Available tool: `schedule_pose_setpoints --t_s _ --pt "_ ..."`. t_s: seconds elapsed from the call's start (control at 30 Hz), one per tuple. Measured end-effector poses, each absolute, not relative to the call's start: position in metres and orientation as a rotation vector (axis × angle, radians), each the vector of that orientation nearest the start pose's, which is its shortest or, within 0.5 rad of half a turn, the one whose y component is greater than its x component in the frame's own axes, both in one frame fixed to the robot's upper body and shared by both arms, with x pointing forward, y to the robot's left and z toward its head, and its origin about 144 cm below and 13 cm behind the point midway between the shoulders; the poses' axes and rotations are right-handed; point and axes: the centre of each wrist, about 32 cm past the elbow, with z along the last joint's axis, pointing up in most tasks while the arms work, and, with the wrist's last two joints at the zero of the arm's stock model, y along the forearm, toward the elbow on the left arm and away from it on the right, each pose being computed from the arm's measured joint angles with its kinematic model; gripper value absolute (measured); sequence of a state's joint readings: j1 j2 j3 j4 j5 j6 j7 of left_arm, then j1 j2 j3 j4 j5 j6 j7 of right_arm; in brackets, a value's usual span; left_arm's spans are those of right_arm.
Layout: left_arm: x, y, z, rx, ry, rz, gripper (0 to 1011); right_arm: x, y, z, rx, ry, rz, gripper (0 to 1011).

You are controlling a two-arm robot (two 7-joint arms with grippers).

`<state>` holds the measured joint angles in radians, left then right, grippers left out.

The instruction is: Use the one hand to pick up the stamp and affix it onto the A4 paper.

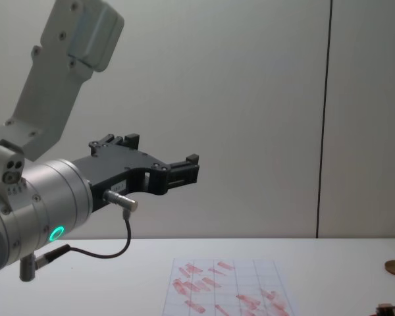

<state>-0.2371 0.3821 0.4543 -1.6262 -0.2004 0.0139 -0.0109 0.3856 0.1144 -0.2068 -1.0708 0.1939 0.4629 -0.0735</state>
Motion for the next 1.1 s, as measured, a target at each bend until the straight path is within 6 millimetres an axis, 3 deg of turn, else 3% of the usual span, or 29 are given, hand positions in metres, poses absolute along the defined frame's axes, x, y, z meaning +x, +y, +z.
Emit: schedule_pose_setpoints --t_s 0.37,0.87,1.1 --pt "0.492 0.198 1.204 0.061 -0.268 1.124 993 0.554 -0.216 1.132 -0.470 0.387 -1.455 217" --pt "0.492 0.198 1.204 0.061 -0.268 1.124 993 0.543 -0.203 1.186 -0.323 0.199 -1.432 217" --pt "0.492 0.198 1.204 0.061 -0.268 1.124 993 0.537 -0.194 1.201 -0.287 0.143 -1.401 218"
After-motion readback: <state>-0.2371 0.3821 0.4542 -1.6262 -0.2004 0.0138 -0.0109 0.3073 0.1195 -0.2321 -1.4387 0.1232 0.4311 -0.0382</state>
